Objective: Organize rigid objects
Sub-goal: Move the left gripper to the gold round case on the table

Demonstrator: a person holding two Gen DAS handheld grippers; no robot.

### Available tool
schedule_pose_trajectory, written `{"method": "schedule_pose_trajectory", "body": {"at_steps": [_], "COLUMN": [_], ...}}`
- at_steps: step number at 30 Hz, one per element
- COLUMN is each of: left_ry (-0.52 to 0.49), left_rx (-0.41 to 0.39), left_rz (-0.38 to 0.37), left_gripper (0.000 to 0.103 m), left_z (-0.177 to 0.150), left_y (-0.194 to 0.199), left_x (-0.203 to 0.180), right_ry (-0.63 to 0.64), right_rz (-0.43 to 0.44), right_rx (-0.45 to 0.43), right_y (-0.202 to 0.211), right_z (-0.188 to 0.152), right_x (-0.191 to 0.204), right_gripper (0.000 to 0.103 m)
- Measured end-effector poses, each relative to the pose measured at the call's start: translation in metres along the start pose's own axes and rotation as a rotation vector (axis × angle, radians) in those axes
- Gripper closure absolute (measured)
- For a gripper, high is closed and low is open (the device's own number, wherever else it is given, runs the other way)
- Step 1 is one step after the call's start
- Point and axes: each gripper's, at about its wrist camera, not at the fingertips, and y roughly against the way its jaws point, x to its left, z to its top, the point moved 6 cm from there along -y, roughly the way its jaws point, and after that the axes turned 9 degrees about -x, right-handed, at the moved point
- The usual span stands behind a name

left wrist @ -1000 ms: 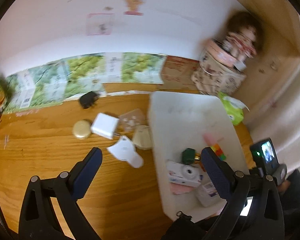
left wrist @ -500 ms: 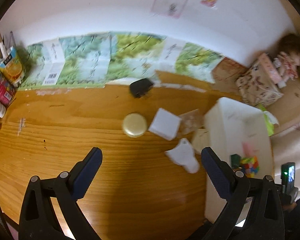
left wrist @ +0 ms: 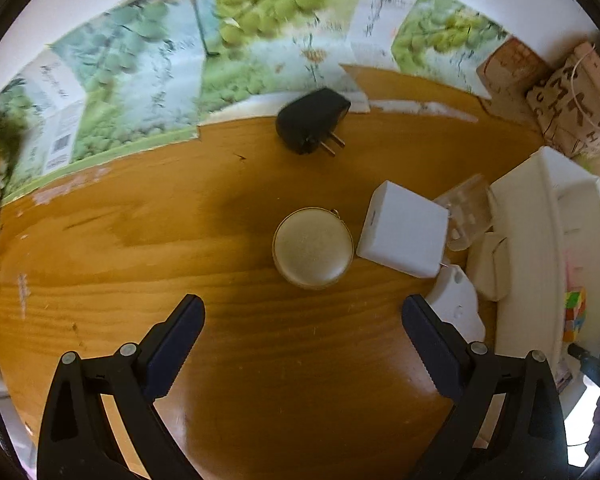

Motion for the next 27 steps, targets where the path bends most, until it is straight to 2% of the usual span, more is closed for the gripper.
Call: {"method": "schedule_pose_trajectory", "body": {"at_steps": [14, 18, 20, 27], "left_ry": [-0.054, -0.046, -0.032, -0.045], "left_rx": [0.016, -0.008, -0.015, -0.039], "left_rz": [0.007, 0.023, 0.017, -0.001], "left_gripper": [0.005, 0.012, 0.013, 0.028], "left_z": [0.004, 0.005, 0.007, 0.007], "left_y": [-0.047, -0.049, -0.051, -0.047], "left_x": [0.0, 0.002, 0.004, 0.002], "right_ry": [-0.038, -0.035, -0.038, -0.037], "right_rz": [-0.066, -0.076, -0.078, -0.094], "right_rx": [0.062, 0.073, 0.076, 0.087], "right_y": [-0.005, -0.002, -0.001, -0.004], "right_z": [0.014, 0.02, 0.021, 0.022], "right_x": [0.002, 0.003, 0.004, 0.008], "right_gripper": [0.083, 0.083, 0.083, 0.082]}}
